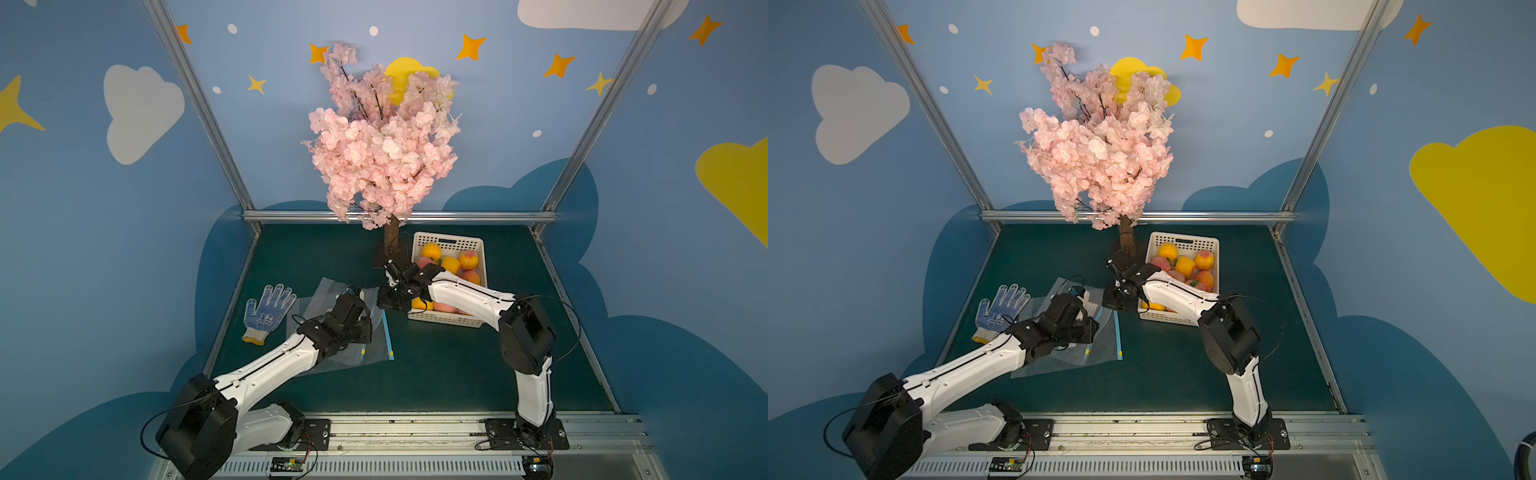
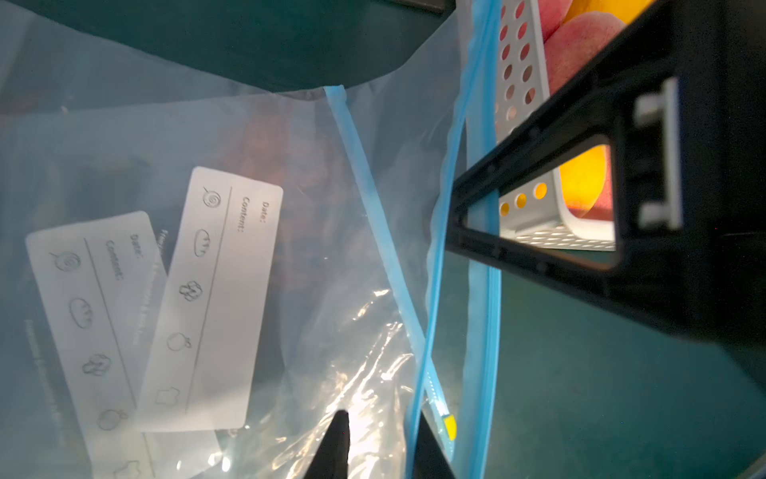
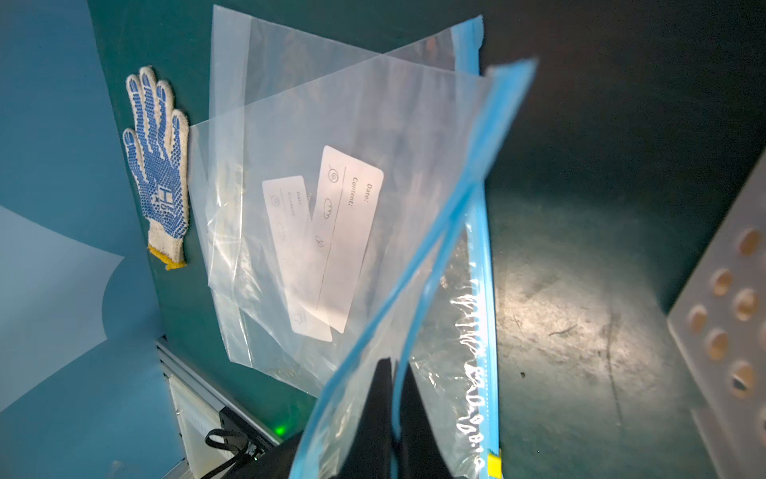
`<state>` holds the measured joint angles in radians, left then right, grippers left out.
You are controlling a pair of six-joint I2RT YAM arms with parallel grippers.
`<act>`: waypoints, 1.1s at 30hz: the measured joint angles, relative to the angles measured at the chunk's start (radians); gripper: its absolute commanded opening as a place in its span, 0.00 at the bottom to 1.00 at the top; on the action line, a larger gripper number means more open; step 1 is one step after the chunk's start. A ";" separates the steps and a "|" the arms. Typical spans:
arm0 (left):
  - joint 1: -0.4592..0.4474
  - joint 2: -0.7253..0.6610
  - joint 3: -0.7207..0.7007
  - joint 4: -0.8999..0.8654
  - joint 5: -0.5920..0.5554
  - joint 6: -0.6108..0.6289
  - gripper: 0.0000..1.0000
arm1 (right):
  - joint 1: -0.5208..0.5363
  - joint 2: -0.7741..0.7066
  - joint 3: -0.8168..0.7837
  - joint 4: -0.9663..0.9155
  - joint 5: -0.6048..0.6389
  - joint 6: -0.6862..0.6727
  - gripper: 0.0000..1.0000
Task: Place the peach in a zip-top bag and seal the zipper
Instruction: Open the zipper food storage bag.
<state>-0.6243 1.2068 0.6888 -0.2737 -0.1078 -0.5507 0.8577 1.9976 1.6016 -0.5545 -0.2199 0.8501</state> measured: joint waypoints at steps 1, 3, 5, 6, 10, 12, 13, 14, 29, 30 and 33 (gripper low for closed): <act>0.003 0.008 0.011 -0.003 -0.005 -0.003 0.31 | 0.001 -0.008 -0.009 0.002 -0.010 -0.003 0.00; 0.011 0.029 0.038 -0.006 -0.018 -0.008 0.31 | 0.002 -0.035 -0.041 0.011 -0.033 -0.008 0.00; 0.023 0.051 0.063 -0.006 -0.023 -0.012 0.31 | 0.002 -0.066 -0.071 0.015 -0.055 -0.013 0.00; 0.028 0.062 0.073 -0.005 -0.023 -0.012 0.31 | 0.002 -0.082 -0.084 0.017 -0.064 -0.016 0.00; 0.042 0.106 0.106 -0.008 -0.015 -0.008 0.22 | 0.002 -0.130 -0.122 0.032 -0.100 -0.023 0.00; 0.044 0.131 0.121 -0.010 0.000 0.002 0.12 | 0.001 -0.144 -0.130 0.035 -0.107 -0.029 0.00; 0.044 0.140 0.127 -0.012 0.005 0.004 0.09 | 0.001 -0.149 -0.134 0.034 -0.107 -0.035 0.00; 0.044 0.148 0.134 -0.018 0.009 0.010 0.05 | -0.002 -0.153 -0.137 0.033 -0.105 -0.042 0.00; 0.045 -0.016 0.219 -0.129 -0.148 0.058 0.03 | -0.051 -0.161 -0.067 -0.162 0.095 -0.165 0.39; 0.045 -0.004 0.220 -0.126 -0.148 0.058 0.03 | -0.054 -0.169 -0.057 -0.161 0.085 -0.182 0.45; 0.047 0.071 0.230 -0.116 -0.144 0.052 0.03 | -0.076 -0.220 -0.054 -0.158 0.050 -0.224 0.58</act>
<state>-0.5777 1.2778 0.9188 -0.3897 -0.2516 -0.4984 0.7818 1.7775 1.5478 -0.7124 -0.1699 0.6258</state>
